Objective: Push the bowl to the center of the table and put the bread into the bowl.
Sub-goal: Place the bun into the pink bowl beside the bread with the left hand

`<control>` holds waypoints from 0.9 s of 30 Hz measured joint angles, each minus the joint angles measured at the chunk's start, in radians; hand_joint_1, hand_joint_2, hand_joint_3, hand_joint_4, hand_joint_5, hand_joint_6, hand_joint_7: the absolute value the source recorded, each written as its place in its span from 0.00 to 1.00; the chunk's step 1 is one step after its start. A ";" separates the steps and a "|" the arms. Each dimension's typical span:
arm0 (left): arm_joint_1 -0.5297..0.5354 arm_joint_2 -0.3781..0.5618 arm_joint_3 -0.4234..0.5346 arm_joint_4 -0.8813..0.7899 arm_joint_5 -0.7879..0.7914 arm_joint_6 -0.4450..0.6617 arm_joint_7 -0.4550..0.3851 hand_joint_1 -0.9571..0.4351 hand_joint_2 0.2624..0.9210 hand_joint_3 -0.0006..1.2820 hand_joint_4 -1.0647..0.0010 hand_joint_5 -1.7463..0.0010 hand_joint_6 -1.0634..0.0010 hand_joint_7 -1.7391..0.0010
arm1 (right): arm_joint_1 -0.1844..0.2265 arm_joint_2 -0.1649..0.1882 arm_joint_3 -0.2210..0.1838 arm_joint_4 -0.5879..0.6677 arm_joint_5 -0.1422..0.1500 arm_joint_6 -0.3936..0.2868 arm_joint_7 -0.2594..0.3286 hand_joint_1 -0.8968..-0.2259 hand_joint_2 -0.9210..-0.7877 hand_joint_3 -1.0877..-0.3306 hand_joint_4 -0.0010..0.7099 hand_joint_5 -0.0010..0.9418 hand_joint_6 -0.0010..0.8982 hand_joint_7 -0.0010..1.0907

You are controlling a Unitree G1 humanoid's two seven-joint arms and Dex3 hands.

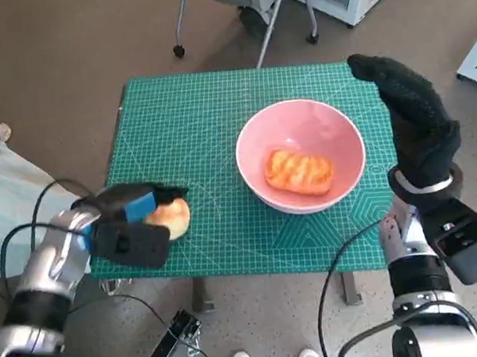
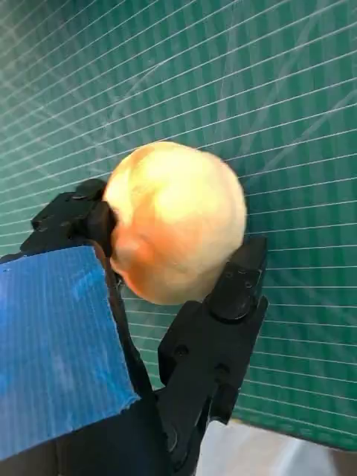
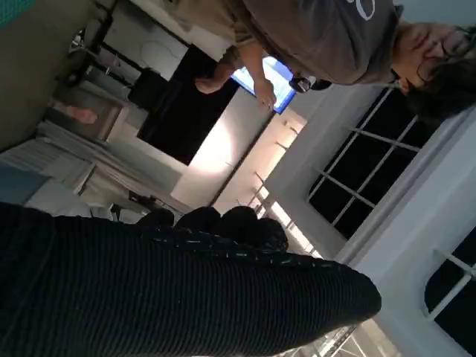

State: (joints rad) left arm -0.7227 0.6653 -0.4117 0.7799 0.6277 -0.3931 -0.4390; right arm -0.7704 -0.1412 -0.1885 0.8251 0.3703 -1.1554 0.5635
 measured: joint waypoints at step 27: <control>-0.265 0.025 0.299 -0.220 -0.380 -0.141 -0.065 0.69 0.99 0.04 0.38 0.31 0.33 0.39 | 0.001 0.002 -0.005 -0.026 -0.003 0.011 -0.001 0.49 0.00 0.55 0.48 0.00 0.04 0.75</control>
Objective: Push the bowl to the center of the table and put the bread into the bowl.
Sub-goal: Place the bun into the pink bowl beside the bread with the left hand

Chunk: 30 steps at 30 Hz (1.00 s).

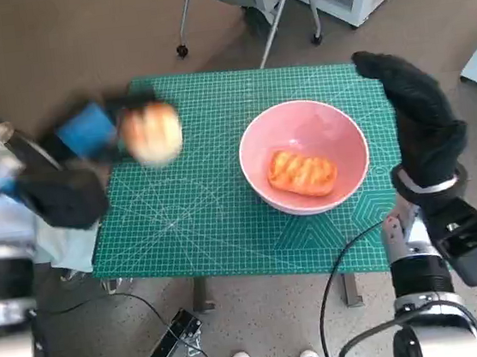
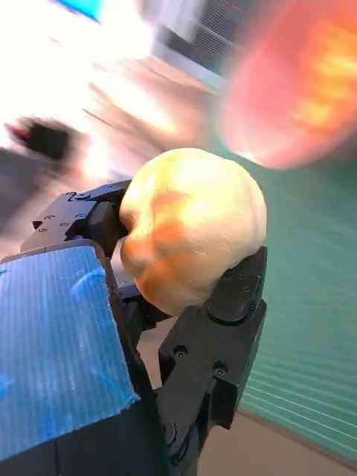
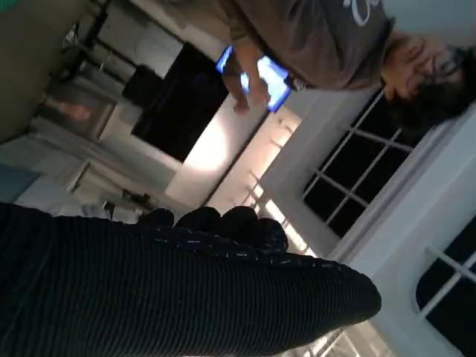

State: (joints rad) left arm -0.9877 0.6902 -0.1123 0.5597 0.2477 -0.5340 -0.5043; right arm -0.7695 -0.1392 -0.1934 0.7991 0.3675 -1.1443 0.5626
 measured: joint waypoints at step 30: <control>-0.179 -0.389 -0.339 0.364 0.299 0.283 -0.188 0.47 0.90 0.03 1.00 0.99 0.95 0.88 | 0.000 0.007 -0.001 0.001 -0.016 0.006 -0.006 0.49 0.00 0.55 0.48 0.00 0.05 0.74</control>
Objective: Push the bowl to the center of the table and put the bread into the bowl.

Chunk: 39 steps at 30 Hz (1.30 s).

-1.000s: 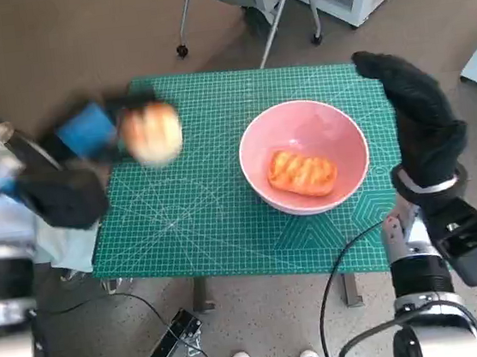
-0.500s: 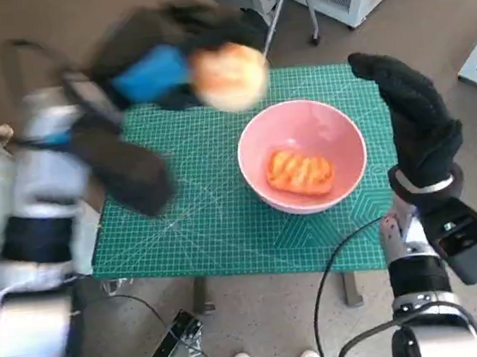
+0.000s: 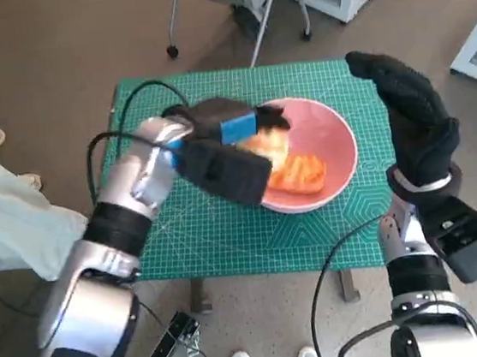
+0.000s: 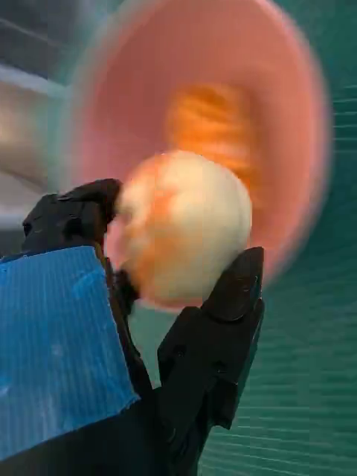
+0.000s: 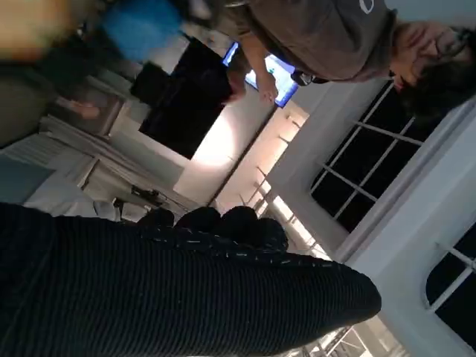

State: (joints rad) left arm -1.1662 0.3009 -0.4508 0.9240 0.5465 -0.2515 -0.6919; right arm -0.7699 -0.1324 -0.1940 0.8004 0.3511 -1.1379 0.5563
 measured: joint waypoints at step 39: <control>0.431 -0.136 0.537 -0.529 -0.824 -0.380 0.383 0.35 1.00 0.22 0.70 1.00 0.73 0.83 | -0.056 -0.017 -0.025 -0.104 -0.179 0.096 -0.262 0.60 0.00 0.43 0.50 0.01 0.02 0.71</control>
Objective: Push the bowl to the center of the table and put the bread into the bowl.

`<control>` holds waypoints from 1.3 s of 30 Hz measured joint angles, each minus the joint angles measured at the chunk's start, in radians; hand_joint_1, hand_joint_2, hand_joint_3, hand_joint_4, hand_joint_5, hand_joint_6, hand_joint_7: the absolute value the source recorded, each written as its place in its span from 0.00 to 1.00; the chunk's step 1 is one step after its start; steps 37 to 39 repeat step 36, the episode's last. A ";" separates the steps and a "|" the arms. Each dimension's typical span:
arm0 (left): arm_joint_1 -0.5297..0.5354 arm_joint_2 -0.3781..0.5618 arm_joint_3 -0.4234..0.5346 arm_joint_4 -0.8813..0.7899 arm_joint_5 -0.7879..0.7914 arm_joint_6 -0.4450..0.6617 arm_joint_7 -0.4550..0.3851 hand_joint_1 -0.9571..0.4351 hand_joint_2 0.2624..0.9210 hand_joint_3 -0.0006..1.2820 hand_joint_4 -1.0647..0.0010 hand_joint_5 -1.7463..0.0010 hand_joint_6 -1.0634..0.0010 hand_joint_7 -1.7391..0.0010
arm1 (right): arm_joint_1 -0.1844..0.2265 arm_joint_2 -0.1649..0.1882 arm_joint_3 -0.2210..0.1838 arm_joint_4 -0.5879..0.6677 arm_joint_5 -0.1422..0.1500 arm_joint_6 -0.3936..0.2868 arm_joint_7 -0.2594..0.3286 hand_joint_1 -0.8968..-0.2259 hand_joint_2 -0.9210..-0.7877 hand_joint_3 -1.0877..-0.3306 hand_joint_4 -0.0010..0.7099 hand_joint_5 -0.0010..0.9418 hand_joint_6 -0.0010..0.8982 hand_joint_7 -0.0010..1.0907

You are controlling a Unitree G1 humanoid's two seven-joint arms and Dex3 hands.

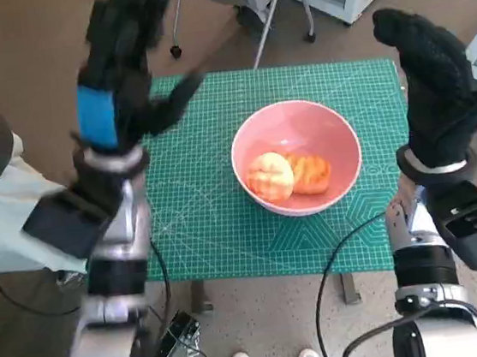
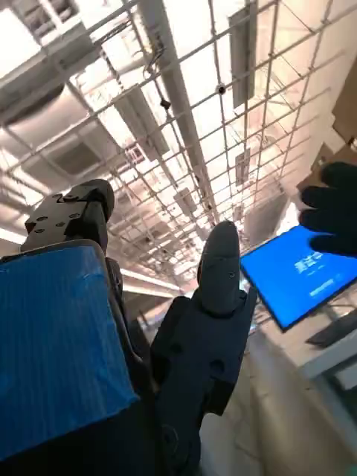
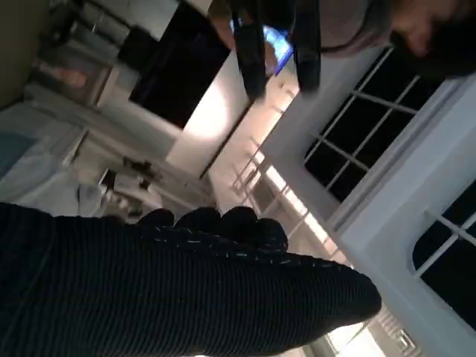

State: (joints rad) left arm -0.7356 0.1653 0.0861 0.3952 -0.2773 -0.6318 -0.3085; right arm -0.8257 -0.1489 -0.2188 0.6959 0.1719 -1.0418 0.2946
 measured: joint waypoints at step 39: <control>0.056 -0.087 0.035 -0.022 -0.035 0.023 -0.047 0.35 1.00 0.21 0.72 1.00 0.72 0.85 | -0.020 -0.036 0.070 -0.029 -0.058 0.067 -0.066 0.53 0.00 0.42 0.48 0.00 0.03 0.69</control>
